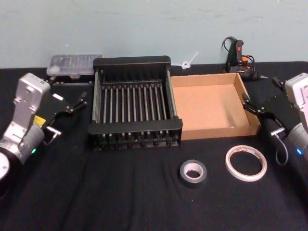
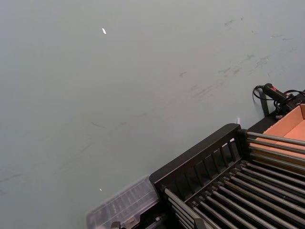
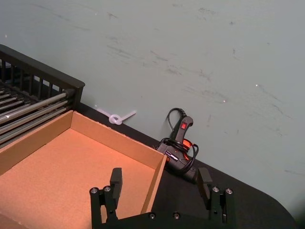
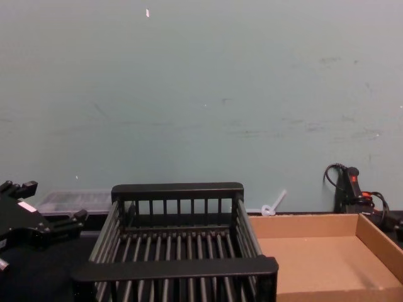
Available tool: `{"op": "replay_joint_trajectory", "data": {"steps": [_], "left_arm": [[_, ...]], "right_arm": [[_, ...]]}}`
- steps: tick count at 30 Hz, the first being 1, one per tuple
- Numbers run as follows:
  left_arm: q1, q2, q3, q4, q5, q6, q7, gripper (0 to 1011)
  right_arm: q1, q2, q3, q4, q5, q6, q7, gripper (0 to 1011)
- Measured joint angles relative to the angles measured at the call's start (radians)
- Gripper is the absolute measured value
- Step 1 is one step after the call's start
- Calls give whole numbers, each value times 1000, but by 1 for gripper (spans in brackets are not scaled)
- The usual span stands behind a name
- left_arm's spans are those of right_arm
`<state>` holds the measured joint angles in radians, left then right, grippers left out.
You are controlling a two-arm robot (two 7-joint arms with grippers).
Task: Pick up the white tape and place it into the black box , Pick up the silver tape and place it into the brown box.
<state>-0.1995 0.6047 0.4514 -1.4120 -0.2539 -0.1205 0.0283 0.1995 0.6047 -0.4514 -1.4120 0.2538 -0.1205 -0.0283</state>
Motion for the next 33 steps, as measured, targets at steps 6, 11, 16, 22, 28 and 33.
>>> {"op": "replay_joint_trajectory", "data": {"steps": [6, 11, 16, 22, 28, 33], "left_arm": [[0, 0, 0, 0, 0, 0, 0, 1001], [0, 0, 0, 0, 0, 0, 0, 1001], [0, 0, 0, 0, 0, 0, 0, 1001], [0, 0, 0, 0, 0, 0, 0, 1001], [0, 0, 0, 0, 0, 0, 0, 1002], [0, 0, 0, 0, 0, 0, 0, 1001]], "right_arm": [[0, 0, 0, 0, 0, 0, 0, 1002], [0, 0, 0, 0, 0, 0, 0, 1002], [0, 0, 0, 0, 0, 0, 0, 1002], [0, 0, 0, 0, 0, 0, 0, 1002], [3, -4, 9, 0, 7, 6, 23, 1002], [1, -8, 24, -3, 20, 22, 50, 1002]]}}
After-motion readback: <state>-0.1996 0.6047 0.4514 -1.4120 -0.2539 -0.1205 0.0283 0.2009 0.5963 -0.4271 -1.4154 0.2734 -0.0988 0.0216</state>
